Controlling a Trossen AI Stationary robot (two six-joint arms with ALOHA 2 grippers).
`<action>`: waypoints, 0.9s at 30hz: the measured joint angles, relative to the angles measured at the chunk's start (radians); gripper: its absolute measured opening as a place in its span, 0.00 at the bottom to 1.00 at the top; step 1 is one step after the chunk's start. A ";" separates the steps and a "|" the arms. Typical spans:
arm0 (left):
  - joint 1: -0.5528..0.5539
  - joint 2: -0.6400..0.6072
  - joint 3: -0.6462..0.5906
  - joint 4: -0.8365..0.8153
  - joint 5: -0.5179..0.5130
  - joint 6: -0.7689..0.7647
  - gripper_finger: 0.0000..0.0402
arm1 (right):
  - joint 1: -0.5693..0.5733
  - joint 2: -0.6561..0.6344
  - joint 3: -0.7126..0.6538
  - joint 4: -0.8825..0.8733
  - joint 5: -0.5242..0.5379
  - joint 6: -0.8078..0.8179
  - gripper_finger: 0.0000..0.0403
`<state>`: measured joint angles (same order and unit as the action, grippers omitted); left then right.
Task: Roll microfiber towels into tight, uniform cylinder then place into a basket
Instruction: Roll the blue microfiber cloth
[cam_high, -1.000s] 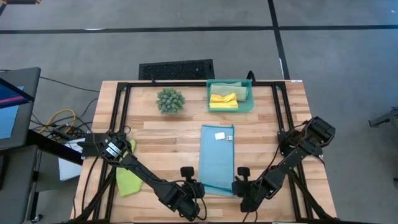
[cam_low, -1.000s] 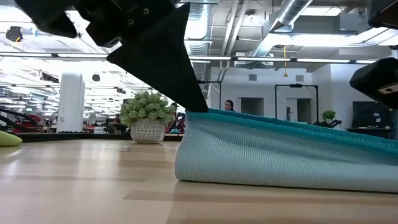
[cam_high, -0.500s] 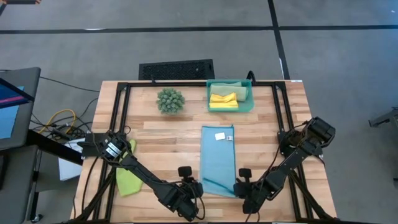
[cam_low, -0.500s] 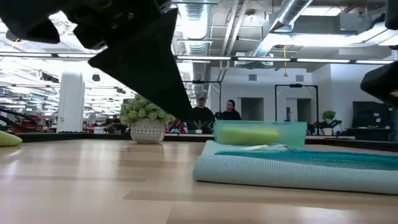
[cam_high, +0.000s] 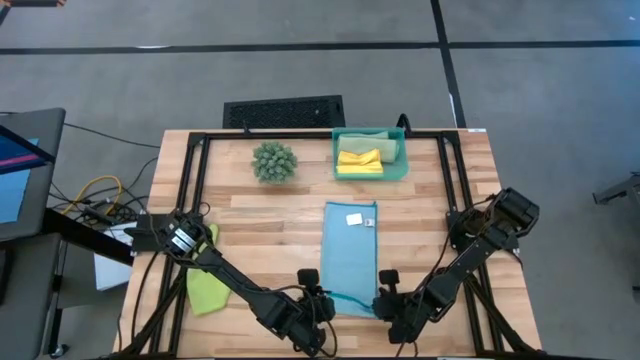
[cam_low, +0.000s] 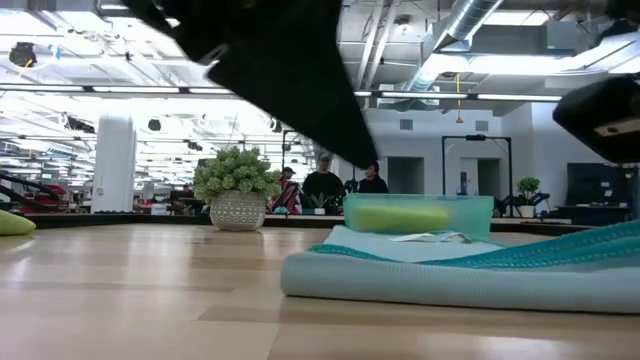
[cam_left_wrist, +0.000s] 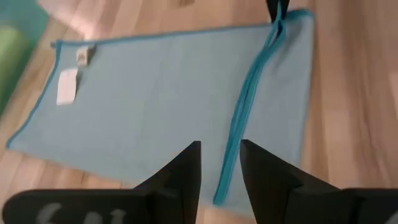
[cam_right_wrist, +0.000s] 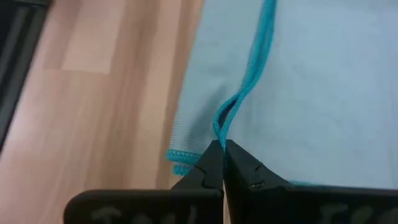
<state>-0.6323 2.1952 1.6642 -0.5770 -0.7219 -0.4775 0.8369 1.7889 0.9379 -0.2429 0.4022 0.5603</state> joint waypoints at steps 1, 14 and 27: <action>0.000 0.000 0.000 0.014 0.001 0.019 0.26 | 0.000 0.000 0.000 0.007 0.004 -0.008 0.03; 0.016 0.050 -0.015 0.047 0.048 0.046 0.26 | -0.008 0.000 0.001 -0.023 -0.005 0.041 0.04; 0.047 0.078 -0.018 -0.007 0.179 -0.032 0.26 | -0.015 -0.001 0.001 -0.054 0.019 0.090 0.20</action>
<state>-0.5853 2.2730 1.6460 -0.5841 -0.5425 -0.5097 0.8223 1.7882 0.9386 -0.2970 0.4213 0.6502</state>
